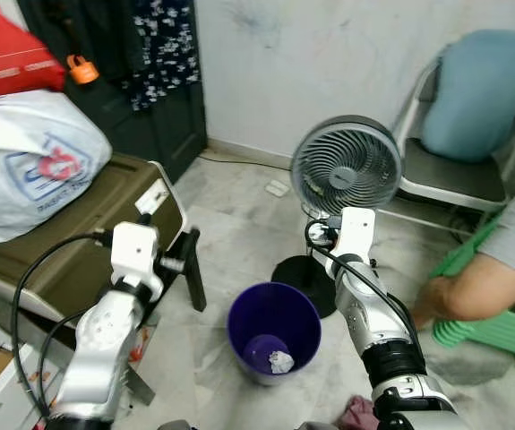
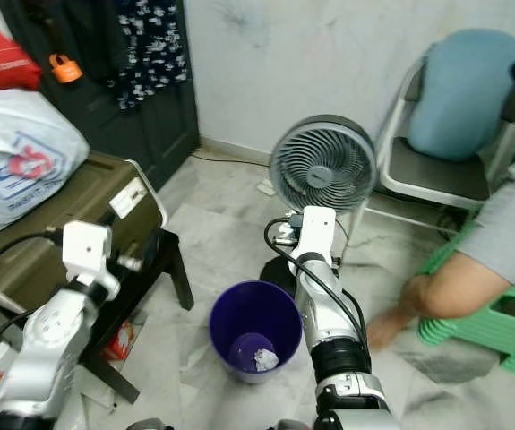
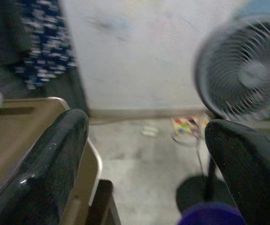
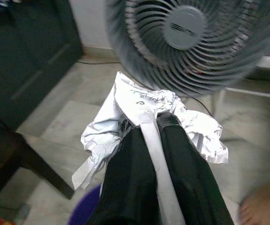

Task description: Clean up the room

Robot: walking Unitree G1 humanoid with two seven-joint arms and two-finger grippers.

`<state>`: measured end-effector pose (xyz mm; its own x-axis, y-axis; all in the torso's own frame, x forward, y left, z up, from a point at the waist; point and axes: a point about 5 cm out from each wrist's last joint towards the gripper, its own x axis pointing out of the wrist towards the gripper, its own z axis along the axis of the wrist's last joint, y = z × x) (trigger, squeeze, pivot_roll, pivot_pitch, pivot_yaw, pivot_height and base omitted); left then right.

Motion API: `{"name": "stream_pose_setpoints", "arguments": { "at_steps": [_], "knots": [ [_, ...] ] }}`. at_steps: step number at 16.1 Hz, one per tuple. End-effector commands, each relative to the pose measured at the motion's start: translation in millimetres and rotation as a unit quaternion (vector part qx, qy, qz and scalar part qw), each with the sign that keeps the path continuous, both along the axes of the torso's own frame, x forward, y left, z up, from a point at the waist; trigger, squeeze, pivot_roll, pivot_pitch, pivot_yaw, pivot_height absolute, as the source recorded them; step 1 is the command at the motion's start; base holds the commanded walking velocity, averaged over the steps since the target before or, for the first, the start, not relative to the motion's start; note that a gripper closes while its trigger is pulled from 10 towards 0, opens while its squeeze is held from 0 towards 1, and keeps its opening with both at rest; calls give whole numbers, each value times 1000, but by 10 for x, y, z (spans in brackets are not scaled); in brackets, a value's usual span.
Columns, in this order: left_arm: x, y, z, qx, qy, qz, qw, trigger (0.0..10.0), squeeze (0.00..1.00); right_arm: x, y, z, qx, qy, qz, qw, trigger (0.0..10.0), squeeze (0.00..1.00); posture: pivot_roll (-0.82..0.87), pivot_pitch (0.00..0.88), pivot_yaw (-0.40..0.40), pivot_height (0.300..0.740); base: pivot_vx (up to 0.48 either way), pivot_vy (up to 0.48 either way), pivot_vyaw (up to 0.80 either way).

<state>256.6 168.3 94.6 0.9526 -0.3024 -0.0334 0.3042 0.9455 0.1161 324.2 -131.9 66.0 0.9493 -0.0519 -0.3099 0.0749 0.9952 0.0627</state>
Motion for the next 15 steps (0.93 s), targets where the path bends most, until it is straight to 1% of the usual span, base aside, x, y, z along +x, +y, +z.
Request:
{"name": "stream_pose_setpoints", "arguments": {
  "at_steps": [1, 3, 5, 7, 9, 11, 12, 13, 15],
  "knots": [
    [-45, -25, 47, 20, -11, -35, 999, 10000, 0, -5, -10, -26, -5, 10, -10, 1000, 10000, 0, -50, 6, 23, 740, 0, 0, 0],
    [-161, -33, 40, 55, -7, -90, 994, 10000, 0, -5, 21, -48, 1, 15, -29, 999, 10000, 0, -35, 19, 45, 740, 0, 0, 0],
    [-225, -22, 51, 77, -10, -112, 991, 10000, 0, -2, 56, -54, 11, 20, -42, 999, 10000, 0, -25, 41, 71, 740, 0, 0, 0],
    [-310, -29, 60, 85, -1, -137, 987, 10000, 0, -7, 144, -50, 20, 17, -46, 999, 10000, 0, -10, 67, 111, 740, 0, 0, 0],
    [-389, -75, 103, 109, -4, -177, 978, 10000, 0, -19, 252, -77, 25, 20, -45, 999, 10000, 0, 34, 93, 140, 740, 0, 0, 0],
    [-435, -33, 166, 117, -3, -184, 976, 10000, 0, -25, 319, -120, 25, 29, -43, 998, 10000, 0, 64, 119, 161, 740, 0, 0, 0],
    [-485, 24, 177, 124, 7, -187, 975, 10000, 0, -7, 362, -150, 28, 40, -41, 998, 10000, 0, 76, 136, 176, 740, 0, 0, 0],
    [-523, 47, 169, 127, 15, -192, 973, 10000, 0, 8, 390, -163, 26, 47, -38, 998, 10000, 0, 80, 145, 185, 740, 0, 0, 0],
    [-571, 40, 165, 131, 21, -206, 970, 10000, 0, 15, 450, -193, 20, 66, -36, 997, 10000, 0, 86, 162, 192, 740, 0, 0, 0]
  ]
}}
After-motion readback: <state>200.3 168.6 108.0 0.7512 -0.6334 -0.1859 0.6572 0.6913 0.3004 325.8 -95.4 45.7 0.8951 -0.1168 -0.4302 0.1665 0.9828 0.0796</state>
